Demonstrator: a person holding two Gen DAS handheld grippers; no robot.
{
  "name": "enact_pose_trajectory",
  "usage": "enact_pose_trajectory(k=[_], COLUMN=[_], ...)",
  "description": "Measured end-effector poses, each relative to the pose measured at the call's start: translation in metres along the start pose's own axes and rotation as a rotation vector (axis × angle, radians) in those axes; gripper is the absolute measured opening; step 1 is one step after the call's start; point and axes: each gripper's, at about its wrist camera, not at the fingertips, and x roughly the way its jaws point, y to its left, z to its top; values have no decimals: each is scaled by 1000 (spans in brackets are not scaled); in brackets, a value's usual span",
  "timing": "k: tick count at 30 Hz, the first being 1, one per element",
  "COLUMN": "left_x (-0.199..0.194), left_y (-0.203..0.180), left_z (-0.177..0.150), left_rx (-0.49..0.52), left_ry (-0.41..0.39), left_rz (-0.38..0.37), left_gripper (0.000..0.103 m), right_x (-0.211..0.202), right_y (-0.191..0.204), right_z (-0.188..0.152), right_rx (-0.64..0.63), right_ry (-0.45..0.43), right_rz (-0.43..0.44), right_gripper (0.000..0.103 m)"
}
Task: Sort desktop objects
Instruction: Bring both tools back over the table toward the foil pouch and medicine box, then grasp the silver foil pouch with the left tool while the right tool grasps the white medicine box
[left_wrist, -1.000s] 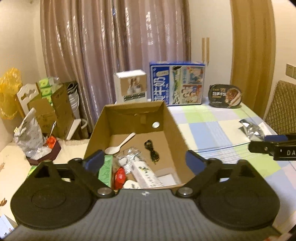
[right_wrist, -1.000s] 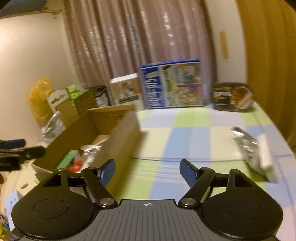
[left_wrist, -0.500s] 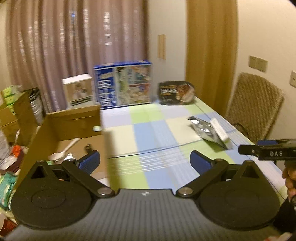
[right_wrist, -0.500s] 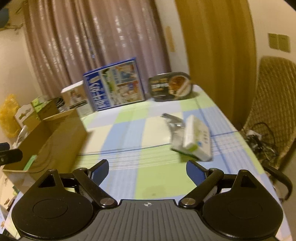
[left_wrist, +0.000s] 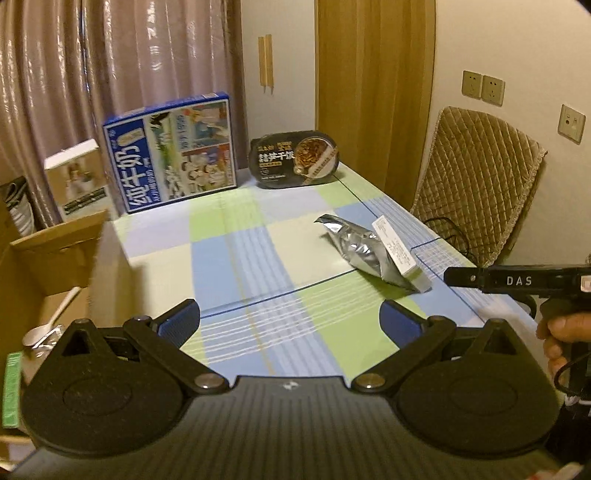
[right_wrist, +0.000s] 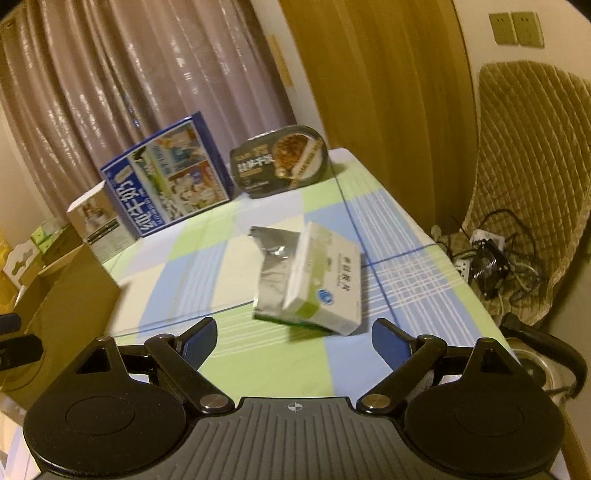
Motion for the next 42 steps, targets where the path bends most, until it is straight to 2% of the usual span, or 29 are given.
enact_pose_trajectory(k=[7,15,20,27,33,35,37,39,42], left_x=[55,108,126,140,148,151,153,155,156], left_y=[-11,-21,-22,-22,-26,-28,-30,-32,-35], left_z=[15,22,23,19,15,14,14,14,14], left_rx=[-49,-50,-60,-68,-69,-68,-64,-63,-61], left_ry=[33,88,96,110,125,132,137,140,140], left_rz=[-34,-70,-81,-86,-92,-94,-97,-99,-106], left_gripper=[101,97,97,97,97,97,97,97,97], right_x=[36,72,91,105,106,103,101,101,104], right_y=[-27,-40,-48,-58,-62,-55,-46,-41,-46], right_z=[12,20,22,20,21,24,29,32,32], right_rx=[79,132,180,242,224,164,79,22,43], right_ry=[24,34,50,64,62,49,43,49,65], right_rz=[18,57,82,74,83,91,77,53,70], right_gripper=[88,87,78,72,66,52,45,44,47])
